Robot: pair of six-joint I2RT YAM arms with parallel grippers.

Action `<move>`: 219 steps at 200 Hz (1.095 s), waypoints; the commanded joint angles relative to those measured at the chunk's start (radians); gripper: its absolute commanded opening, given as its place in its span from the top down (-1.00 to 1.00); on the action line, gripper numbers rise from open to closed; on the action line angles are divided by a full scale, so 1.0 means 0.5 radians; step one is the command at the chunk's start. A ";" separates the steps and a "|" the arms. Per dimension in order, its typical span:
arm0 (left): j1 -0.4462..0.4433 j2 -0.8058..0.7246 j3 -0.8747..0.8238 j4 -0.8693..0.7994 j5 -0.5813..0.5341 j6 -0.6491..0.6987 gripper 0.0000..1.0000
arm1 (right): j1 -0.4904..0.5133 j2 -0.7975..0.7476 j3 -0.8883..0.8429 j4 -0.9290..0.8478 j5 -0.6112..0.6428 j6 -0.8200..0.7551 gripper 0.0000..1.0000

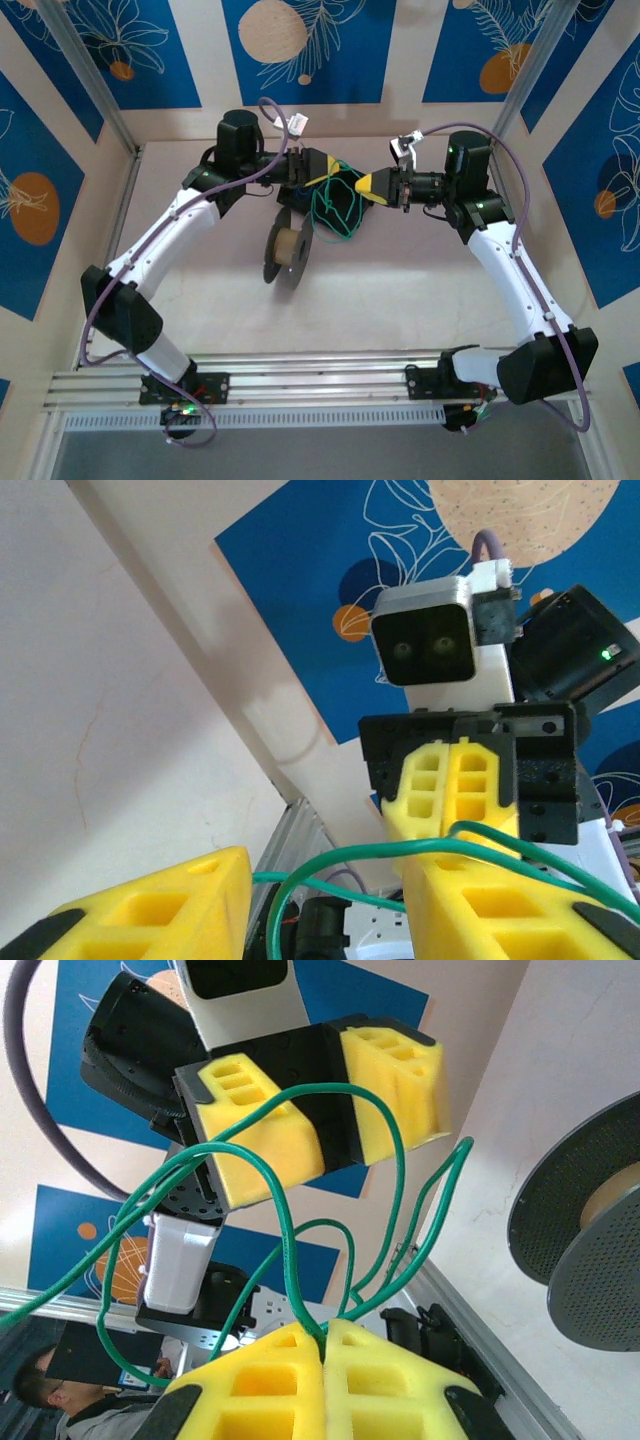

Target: Wrap the cables

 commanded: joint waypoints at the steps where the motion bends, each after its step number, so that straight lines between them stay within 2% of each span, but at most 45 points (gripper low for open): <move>1: -0.016 -0.002 0.022 -0.030 -0.003 0.100 0.13 | 0.013 0.011 0.057 0.058 -0.081 0.060 1.00; 41: -0.023 -0.026 -0.062 0.061 0.002 0.059 0.18 | 0.010 0.025 0.055 0.081 -0.082 0.083 1.00; 65: -0.027 -0.037 -0.090 0.198 0.031 -0.040 0.52 | 0.010 0.034 0.043 0.057 -0.077 0.061 1.00; 89: -0.018 -0.064 -0.068 0.189 0.008 -0.045 1.00 | -0.002 0.022 0.041 -0.047 -0.043 -0.013 1.00; 116: 0.109 -0.165 -0.112 0.058 -0.139 0.003 1.00 | -0.093 -0.067 0.025 -0.217 0.004 -0.119 1.00; 162: 0.406 -0.316 -0.209 -0.186 -0.352 0.059 1.00 | -0.412 -0.295 -0.124 -0.259 -0.025 -0.173 1.00; 219: 0.584 -0.405 -0.207 -0.296 -0.439 0.083 1.00 | -0.530 -0.391 -0.193 -0.457 0.016 -0.368 1.00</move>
